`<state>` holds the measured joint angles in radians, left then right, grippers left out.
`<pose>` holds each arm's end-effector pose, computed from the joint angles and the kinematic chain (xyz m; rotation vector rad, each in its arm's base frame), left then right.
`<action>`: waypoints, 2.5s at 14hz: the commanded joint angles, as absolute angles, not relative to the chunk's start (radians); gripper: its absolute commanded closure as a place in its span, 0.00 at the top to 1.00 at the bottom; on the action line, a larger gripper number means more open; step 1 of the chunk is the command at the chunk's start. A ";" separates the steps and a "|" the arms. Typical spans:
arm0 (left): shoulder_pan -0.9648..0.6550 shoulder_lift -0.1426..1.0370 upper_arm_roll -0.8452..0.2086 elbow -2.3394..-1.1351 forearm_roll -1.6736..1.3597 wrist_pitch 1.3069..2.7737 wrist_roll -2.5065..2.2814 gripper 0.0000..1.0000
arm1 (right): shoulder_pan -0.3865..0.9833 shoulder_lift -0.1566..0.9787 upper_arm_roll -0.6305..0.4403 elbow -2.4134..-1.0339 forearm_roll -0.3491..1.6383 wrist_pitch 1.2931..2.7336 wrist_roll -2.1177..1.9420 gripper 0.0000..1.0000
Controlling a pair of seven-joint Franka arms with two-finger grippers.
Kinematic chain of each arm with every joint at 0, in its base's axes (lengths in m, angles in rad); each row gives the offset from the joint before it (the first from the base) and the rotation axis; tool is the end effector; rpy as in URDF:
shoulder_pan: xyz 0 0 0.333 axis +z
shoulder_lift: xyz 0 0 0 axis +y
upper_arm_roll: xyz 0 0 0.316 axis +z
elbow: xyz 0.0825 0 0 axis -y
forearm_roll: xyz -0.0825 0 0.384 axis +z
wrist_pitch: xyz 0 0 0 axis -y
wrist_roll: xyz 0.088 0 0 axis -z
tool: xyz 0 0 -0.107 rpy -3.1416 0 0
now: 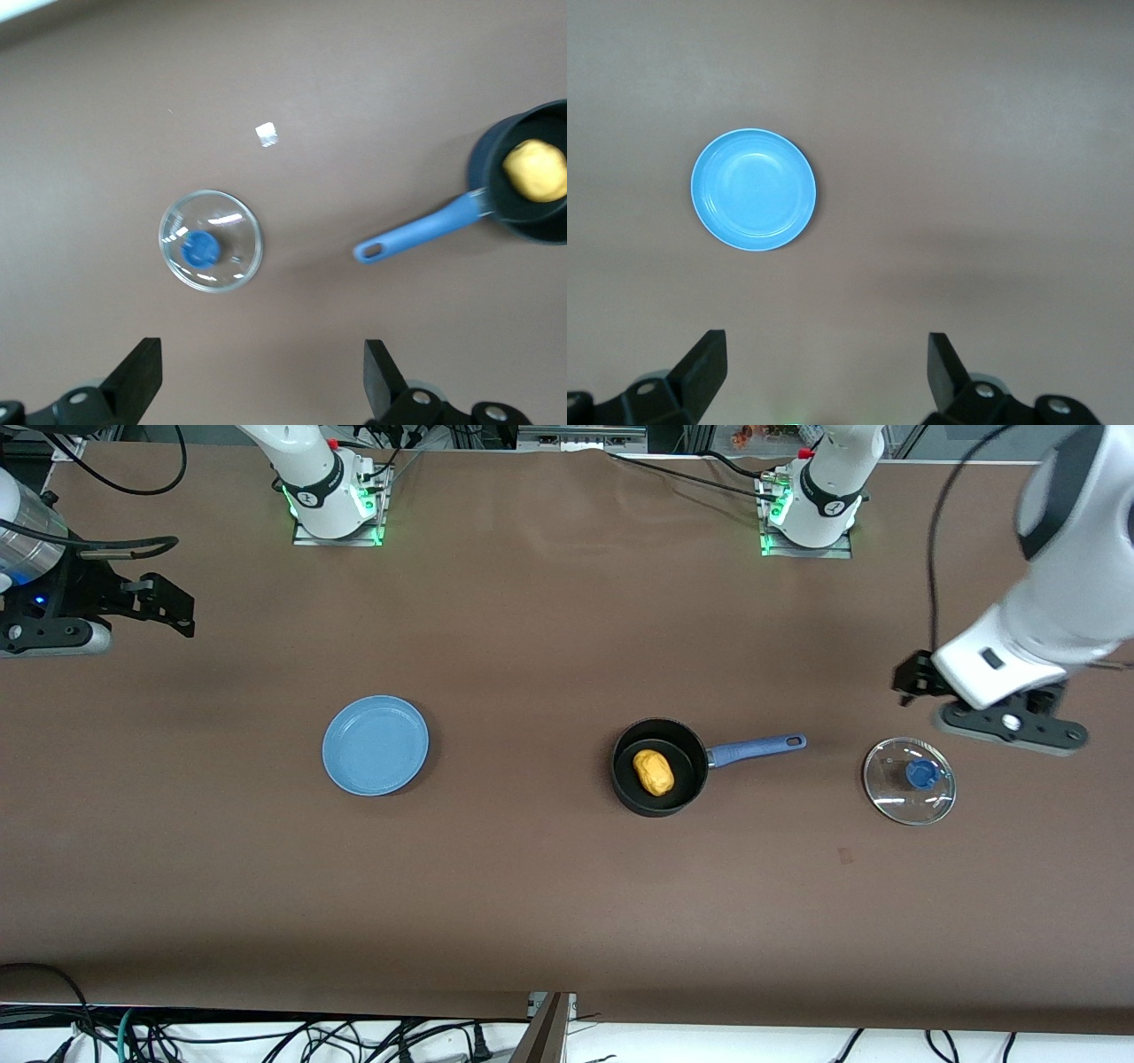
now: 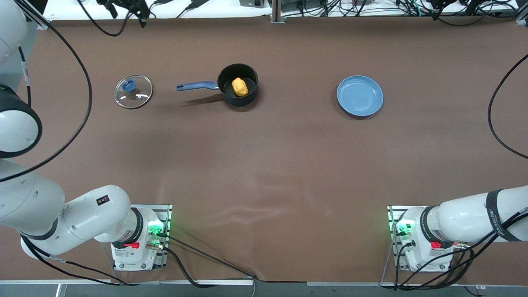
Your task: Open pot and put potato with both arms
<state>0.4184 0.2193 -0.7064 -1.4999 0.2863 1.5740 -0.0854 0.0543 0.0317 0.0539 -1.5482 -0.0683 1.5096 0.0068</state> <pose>0.5966 -0.1039 0.5586 -2.9648 0.3148 0.0960 0.5551 0.0521 0.6126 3.0656 0.1529 -0.1018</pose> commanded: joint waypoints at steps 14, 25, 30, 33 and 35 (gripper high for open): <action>-0.106 -0.017 0.008 -1.697 0.043 1.638 -0.144 1.00 | 0.054 0.069 0.055 -1.500 -0.060 1.499 -0.018 1.00; -0.103 0.046 0.006 -1.562 0.042 1.617 -0.149 1.00 | 0.048 0.086 0.054 -1.488 -0.061 1.506 -0.020 1.00; -0.101 0.049 0.009 -1.560 0.040 1.614 -0.140 1.00 | 0.051 0.086 0.054 -1.488 -0.061 1.506 -0.018 1.00; -0.098 0.049 0.011 -1.560 0.035 1.614 -0.143 1.00 | 0.052 0.086 0.054 -1.488 -0.058 1.506 -0.018 1.00; -0.094 0.049 0.011 -1.560 0.035 1.614 -0.143 1.00 | 0.051 0.086 0.054 -1.488 -0.058 1.505 -0.020 1.00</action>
<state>-0.0937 0.0337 0.0025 -1.5949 0.0569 1.6378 -0.1450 0.0546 0.0731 0.0519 -1.5168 -0.0673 1.5148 -0.0066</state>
